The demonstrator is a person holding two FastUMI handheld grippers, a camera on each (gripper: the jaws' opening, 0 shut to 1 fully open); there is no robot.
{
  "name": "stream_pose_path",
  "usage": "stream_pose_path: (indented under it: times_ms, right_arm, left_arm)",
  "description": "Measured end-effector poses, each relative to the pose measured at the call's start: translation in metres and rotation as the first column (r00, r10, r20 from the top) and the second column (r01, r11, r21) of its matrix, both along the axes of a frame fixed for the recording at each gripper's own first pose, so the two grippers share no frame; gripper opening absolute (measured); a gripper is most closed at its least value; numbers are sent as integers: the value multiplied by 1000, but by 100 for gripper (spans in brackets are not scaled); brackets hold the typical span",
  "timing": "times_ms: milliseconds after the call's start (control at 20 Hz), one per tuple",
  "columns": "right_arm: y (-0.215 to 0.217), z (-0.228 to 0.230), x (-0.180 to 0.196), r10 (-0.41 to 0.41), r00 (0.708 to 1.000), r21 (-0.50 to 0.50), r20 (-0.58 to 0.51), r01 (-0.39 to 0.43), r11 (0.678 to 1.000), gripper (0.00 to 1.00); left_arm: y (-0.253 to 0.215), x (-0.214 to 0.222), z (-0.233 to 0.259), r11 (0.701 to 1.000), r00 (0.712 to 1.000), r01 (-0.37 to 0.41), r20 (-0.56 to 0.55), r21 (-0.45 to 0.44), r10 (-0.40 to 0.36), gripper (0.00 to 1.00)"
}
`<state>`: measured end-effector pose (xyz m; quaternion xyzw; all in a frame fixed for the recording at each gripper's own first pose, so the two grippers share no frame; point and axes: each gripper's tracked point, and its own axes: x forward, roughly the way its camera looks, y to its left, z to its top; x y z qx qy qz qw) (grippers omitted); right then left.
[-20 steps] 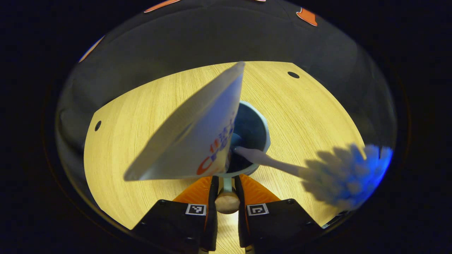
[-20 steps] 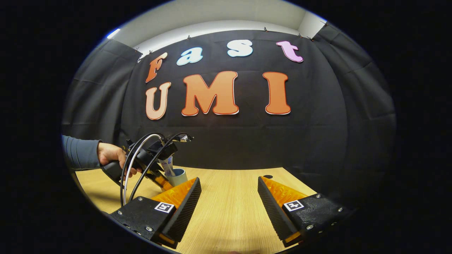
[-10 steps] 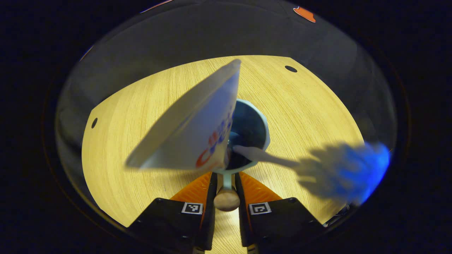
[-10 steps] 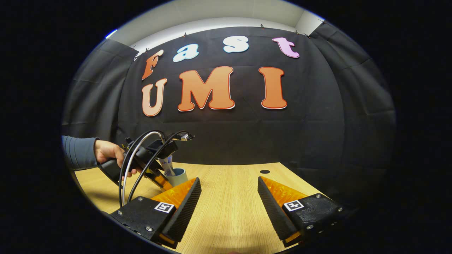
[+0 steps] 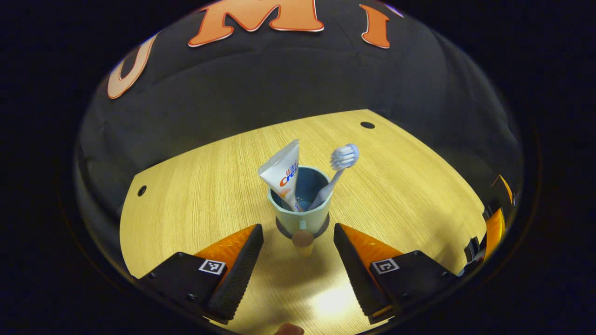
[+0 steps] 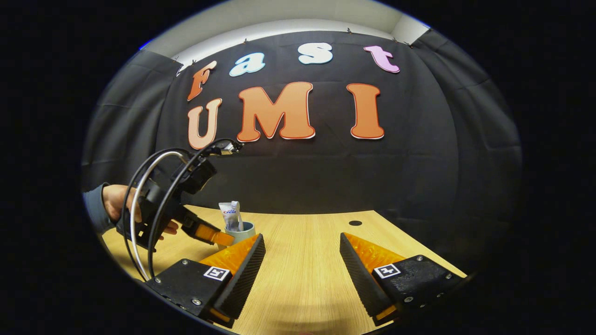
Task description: Put the toothbrush and toothpaste on the desktop into the cup, then pick up the cup and place it on the coaster on the desktop.
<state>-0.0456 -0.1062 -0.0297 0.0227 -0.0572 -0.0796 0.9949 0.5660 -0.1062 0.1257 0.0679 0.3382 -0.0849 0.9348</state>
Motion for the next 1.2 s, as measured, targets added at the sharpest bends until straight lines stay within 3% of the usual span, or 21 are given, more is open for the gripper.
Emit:
stream_pose_path:
  times_ms: [150, 300, 500, 900, 1200]
  right_arm:
    - [16, 5, 2, 11, 1000, -6, 17, -11, 1000, 97]
    - [30, 4, 9, 17, 1000, -14, 12, -17, 1000, 97]
    - [52, 11, 17, 35, 998, -63, 47, -32, 998, 97]
    - [84, 26, 32, 73, 990, -99, 117, -61, 993, 97]
    - [92, 36, 35, 66, 985, -87, 158, -53, 995, 97]
  left_arm:
    - [-4, 2, 13, 997, 988, -24, 148, -75, 35, 98]
    - [11, -1, 34, 997, 957, -38, 287, -60, 54, 98]
    - [41, -16, 69, 993, 875, -110, 469, -45, 119, 98]
    - [61, -50, 87, 952, 683, -286, 672, -113, 285, 98]
    - [65, -47, 90, 934, 608, -314, 720, -170, 336, 98]
